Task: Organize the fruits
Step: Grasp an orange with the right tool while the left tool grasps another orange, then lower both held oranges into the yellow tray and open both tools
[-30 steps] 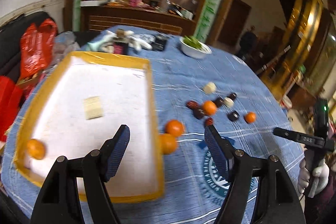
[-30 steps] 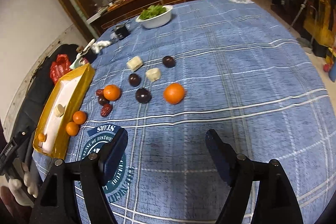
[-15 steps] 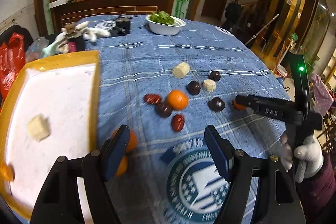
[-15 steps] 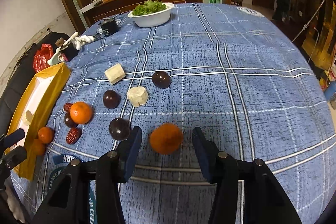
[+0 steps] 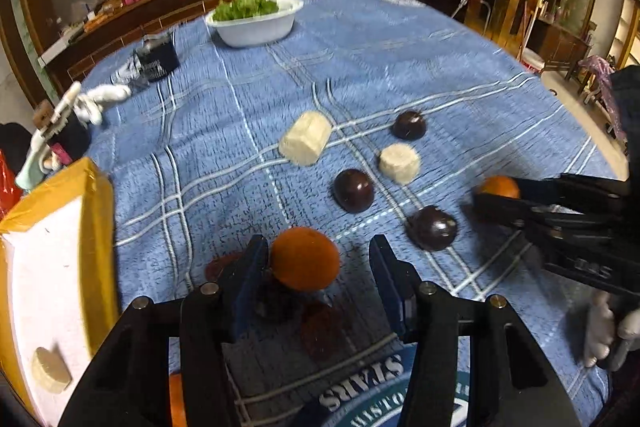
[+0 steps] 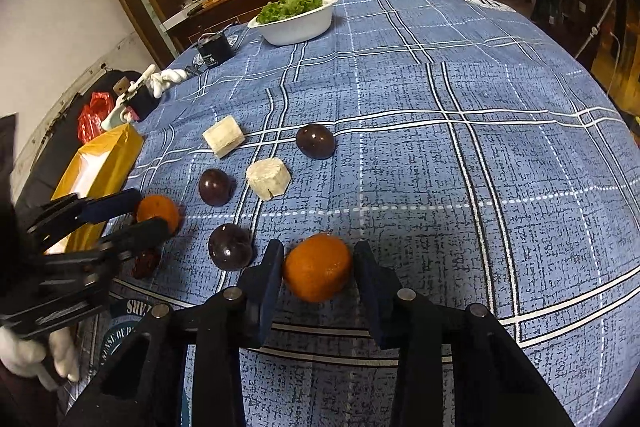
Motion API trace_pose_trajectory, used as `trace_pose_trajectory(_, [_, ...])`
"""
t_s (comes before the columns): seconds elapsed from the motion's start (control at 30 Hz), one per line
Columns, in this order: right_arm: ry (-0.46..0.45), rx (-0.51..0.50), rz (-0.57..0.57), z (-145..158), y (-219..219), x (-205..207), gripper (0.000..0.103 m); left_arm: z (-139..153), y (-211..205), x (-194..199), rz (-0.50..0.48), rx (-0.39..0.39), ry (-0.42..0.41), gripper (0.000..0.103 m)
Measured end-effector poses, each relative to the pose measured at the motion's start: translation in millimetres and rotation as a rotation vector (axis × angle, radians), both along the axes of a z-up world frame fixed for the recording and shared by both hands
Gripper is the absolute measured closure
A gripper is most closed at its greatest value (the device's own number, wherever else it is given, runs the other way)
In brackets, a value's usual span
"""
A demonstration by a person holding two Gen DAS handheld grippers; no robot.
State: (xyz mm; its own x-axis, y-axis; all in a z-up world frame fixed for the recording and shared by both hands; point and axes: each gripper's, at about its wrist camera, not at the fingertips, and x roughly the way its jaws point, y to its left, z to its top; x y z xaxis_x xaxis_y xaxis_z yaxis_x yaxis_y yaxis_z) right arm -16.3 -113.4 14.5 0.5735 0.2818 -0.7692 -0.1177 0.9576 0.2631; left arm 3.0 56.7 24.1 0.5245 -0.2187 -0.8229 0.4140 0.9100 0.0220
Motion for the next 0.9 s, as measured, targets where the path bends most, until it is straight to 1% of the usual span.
trace_pose_trajectory(0.03, [-0.002, -0.006, 0.003, 0.1, 0.5, -0.3, 0.064, -3.6, -0.6, 0.5, 0.005, 0.009, 0.0, 0.059])
trace_pose_trajectory(0.07, [-0.003, -0.01, 0.005, 0.2, 1.0, -0.3, 0.064, -4.9, -1.3, -0.7, 0.023, 0.042, -0.03, 0.069])
trace_pose_trajectory(0.1, [-0.006, -0.018, 0.008, 0.5, 2.1, -1.0, 0.066, -5.2, -1.6, -2.0, 0.025, 0.054, -0.044, 0.069])
trace_pose_trajectory(0.23, [-0.014, -0.024, 0.007, 1.2, 2.0, -1.8, 0.067, 1.8, 6.2, -8.6, 0.058, 0.01, -0.058, 0.069])
trace_pose_trajectory(0.4, [-0.034, -0.017, -0.005, 4.3, -2.5, -4.2, 0.067, 25.0, 29.0, -26.3, 0.125, -0.096, -0.094, 0.069])
trace_pose_trajectory(0.5, [-0.04, -0.015, -0.027, 4.8, -7.9, -4.9, 0.067, 42.2, 55.8, -47.3, 0.188, -0.167, -0.123, 0.069])
trace_pose_trajectory(0.53, [-0.041, -0.012, -0.037, 4.8, -10.1, -4.9, 0.067, 49.3, 71.4, -57.4, 0.225, -0.199, -0.132, 0.069])
trace_pose_trajectory(0.6, [-0.045, -0.014, -0.054, 5.3, -12.4, -5.3, 0.067, 55.7, 95.9, -68.7, 0.282, -0.242, -0.137, 0.069])
trace_pose_trajectory(0.67, [-0.04, -0.017, -0.057, 4.5, -12.1, -5.5, 0.067, 57.5, 130.3, -79.2, 0.36, -0.285, -0.128, 0.069])
trace_pose_trajectory(0.7, [-0.033, -0.022, -0.052, 3.9, -9.7, -5.7, 0.067, 56.6, 145.9, -82.3, 0.4, -0.292, -0.124, 0.069])
trace_pose_trajectory(0.8, [-0.038, -0.063, -0.011, 11.9, 11.4, -17.9, 0.067, 52.6, 190.3, -91.3, 0.527, -0.255, -0.134, 0.069])
trace_pose_trajectory(0.83, [-0.043, -0.057, 0.022, 18.9, 25.0, -26.2, 0.067, 50.9, 205.4, -95.5, 0.565, -0.257, -0.138, 0.069])
trace_pose_trajectory(0.9, [-0.053, -0.044, 0.08, 30.5, 49.0, -37.3, 0.067, 48.2, 223.3, -100.7, 0.611, -0.258, -0.143, 0.069])
